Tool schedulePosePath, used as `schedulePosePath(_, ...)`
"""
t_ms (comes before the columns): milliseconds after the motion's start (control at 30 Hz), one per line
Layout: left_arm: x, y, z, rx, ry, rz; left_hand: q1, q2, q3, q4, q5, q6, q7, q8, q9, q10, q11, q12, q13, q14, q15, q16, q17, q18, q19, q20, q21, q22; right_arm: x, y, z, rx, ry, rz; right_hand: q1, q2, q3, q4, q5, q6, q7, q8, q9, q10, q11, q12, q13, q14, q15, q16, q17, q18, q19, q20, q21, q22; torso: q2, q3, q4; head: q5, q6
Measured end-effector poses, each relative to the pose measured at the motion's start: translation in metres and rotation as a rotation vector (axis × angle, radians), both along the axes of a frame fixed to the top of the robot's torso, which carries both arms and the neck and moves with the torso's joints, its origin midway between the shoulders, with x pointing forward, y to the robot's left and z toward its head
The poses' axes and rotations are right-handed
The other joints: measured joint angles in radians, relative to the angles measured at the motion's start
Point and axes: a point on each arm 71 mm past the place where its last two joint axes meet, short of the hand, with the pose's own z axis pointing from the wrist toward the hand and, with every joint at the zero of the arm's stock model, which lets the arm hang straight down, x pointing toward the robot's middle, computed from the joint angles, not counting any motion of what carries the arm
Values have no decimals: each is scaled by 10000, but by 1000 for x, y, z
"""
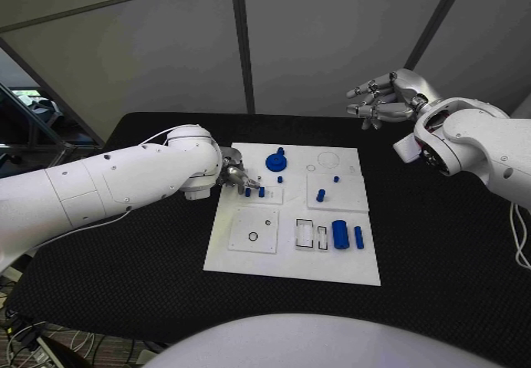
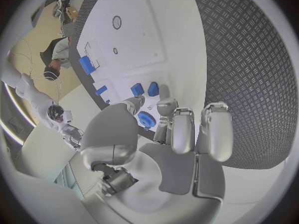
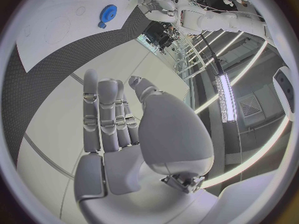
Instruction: Assemble the parts on the task board
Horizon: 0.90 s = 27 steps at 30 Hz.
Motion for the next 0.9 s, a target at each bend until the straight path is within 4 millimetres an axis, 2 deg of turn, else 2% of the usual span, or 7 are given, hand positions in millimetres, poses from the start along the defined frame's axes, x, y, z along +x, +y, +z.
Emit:
schedulePosePath(200, 1, 3, 4, -393, -322, 389, 226, 222, -403, 254, 0, -380, 118, -6, -132, -923, 117, -838, -1175, 0, 0, -32, 0, 2, -41, -15, -950, -172, 0, 0, 0, -12, 0, 0, 0, 0, 0, 0, 0, 0, 0, 0, 0, 0, 0, 0, 0, 0, 0, 0, 0, 0, 0, 0, 0, -8, 1, 0, 0, -24, 6)
schedulePosePath(300, 3, 5, 6, -783, -606, 671, 240, 230, -913, 291, 0, -1122, 433, -189, -271, -2325, 431, -1971, -2523, 11, 251, -576, 0, 22, -1369, 184, -4164, -3052, 0, -1, 0, -16, 1, -4, 0, 0, 0, 0, 0, 0, 0, 0, 0, 1, 0, 0, 0, 0, 0, 0, -1, 0, 0, 0, 0, -8, -1, 5, 0, -53, 16)
schedulePosePath(333, 4, 5, 7, -933, -717, 731, 438, 263, -1058, 279, 0, -1387, 547, -227, -317, -2601, 540, -2087, -2652, -111, 369, -1406, -155, 944, -1768, 270, -5199, -3981, 0, -1, 0, -17, 1, -5, 0, 0, 0, 0, 0, 0, 0, 0, 0, 0, 0, 0, 1, 0, 0, 0, -1, 0, 0, 0, 0, -8, -2, 5, 0, -58, 21)
schedulePosePath(367, 5, 4, 8, -1151, -874, 775, 649, 301, -1169, 277, 0, -1639, 668, -289, -378, -2873, 647, -2178, -2747, -614, 469, -2796, -905, 1412, -2161, 363, -6216, -4877, 0, -1, 0, -19, 2, -8, 0, 0, 0, 0, 0, 0, 0, 0, 0, 0, 0, 0, 1, 0, 0, 0, -1, 0, 0, 0, 1, -8, -2, 6, 0, -61, 29)
schedulePosePath(467, 6, 1, 11, -1664, -1248, 751, 1412, 349, -1337, 179, 44, -2102, 876, -351, -542, -3384, 850, -2297, -2936, -1687, 647, -5420, -2773, 1399, -2597, 558, -7696, -6099, 0, -1, 0, -23, 2, -14, 0, 0, -1, 0, 0, 0, 0, 0, 0, 0, 0, 0, 1, 0, 0, 0, -1, 1, 0, 0, 1, -8, -2, 8, 0, -74, 49)
schedulePosePath(600, 8, -12, 18, -2688, -2045, 329, 3073, 185, -1166, -340, 77, -2496, 1090, -682, -965, -4110, 1074, -2695, -3352, -2551, 852, -7190, -4257, 1395, -2784, 746, -8597, -6776, 1, -1, 0, -27, 2, -21, 1, 0, -1, -1, 0, 0, 0, 0, 0, 0, 0, 0, 1, 0, 0, 0, -1, 0, 0, 0, 1, -7, -3, 11, 0, -103, 94)
schedulePosePath(900, 12, -48, 22, -4065, -3905, -1547, 4878, -394, -1091, -1015, -283, -1656, 1073, -2029, -2437, -4373, 1125, -4749, -5377, -2140, 884, -6792, -4793, 1394, -2110, 746, -8938, -7109, 1, 1, -1, -22, 8, 14, 1, 1, -1, -1, 0, 0, 0, 0, 0, 1, 0, 0, 2, 0, 0, 0, -1, 0, 0, 0, -42, -7, -3, 12, -9, -145, 170)
